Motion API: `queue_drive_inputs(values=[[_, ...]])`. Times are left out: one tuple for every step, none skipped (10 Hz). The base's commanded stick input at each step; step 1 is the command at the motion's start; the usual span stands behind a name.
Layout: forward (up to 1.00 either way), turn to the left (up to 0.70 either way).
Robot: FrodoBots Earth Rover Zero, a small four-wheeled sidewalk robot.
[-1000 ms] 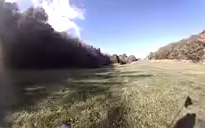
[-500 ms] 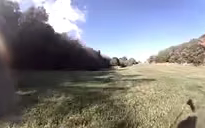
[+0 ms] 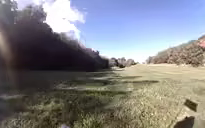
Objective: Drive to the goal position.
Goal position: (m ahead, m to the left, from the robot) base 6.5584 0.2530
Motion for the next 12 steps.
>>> queue_drive_inputs(values=[[0.70,0.00],[0.70,-0.35],[0.70,-0.35],[0.70,-0.23],[0.70,-0.09],[0.70,0.00],[0.70,0.00],[0.70,0.00],[0.70,0.00],[0.70,0.00],[0.70,0.00],[0.70,0.00]])
